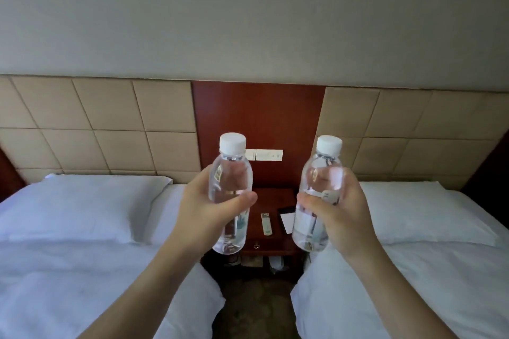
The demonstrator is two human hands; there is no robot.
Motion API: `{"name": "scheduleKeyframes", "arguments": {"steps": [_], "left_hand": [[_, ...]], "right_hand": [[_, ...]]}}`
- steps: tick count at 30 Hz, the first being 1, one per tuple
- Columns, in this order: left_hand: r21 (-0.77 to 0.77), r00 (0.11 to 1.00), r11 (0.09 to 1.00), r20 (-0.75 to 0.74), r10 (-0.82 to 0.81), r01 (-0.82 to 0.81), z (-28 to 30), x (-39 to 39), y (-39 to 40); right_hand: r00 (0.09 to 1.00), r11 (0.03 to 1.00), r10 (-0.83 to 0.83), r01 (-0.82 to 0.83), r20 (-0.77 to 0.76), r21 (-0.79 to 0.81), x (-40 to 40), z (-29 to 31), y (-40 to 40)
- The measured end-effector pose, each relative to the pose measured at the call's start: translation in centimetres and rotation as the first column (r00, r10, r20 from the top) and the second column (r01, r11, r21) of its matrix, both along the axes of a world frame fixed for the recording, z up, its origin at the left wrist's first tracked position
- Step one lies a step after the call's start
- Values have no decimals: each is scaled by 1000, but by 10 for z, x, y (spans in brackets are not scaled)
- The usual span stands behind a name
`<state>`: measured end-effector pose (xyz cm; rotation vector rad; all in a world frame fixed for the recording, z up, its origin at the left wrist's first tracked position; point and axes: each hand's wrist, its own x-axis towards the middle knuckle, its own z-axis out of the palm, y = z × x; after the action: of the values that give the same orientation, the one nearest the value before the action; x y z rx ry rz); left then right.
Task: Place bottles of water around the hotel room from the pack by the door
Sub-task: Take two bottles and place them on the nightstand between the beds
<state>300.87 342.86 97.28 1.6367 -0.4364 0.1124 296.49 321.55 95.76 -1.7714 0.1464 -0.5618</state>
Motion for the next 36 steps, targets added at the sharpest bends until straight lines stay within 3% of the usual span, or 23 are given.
{"name": "scheduleKeyframes", "arguments": {"steps": [13,21,27,36], "left_hand": [[-22,975,992,-182,-129,127,-31,285,-75],[37,965,998,-259,-33,44,-104,433,-156],[112,947,993,-321,3,36,-207,545,-215],[224,919,962,-389,-58,155,-449,693,-261]], "right_hand": [[990,997,-68,71,-123,25,262,-24,-68],[978,999,-2,11,-207,41,413,-104,-145],[946,999,38,-28,-321,34,536,-213,-202],[884,997,-20,50,-467,52,674,-454,-235]]}}
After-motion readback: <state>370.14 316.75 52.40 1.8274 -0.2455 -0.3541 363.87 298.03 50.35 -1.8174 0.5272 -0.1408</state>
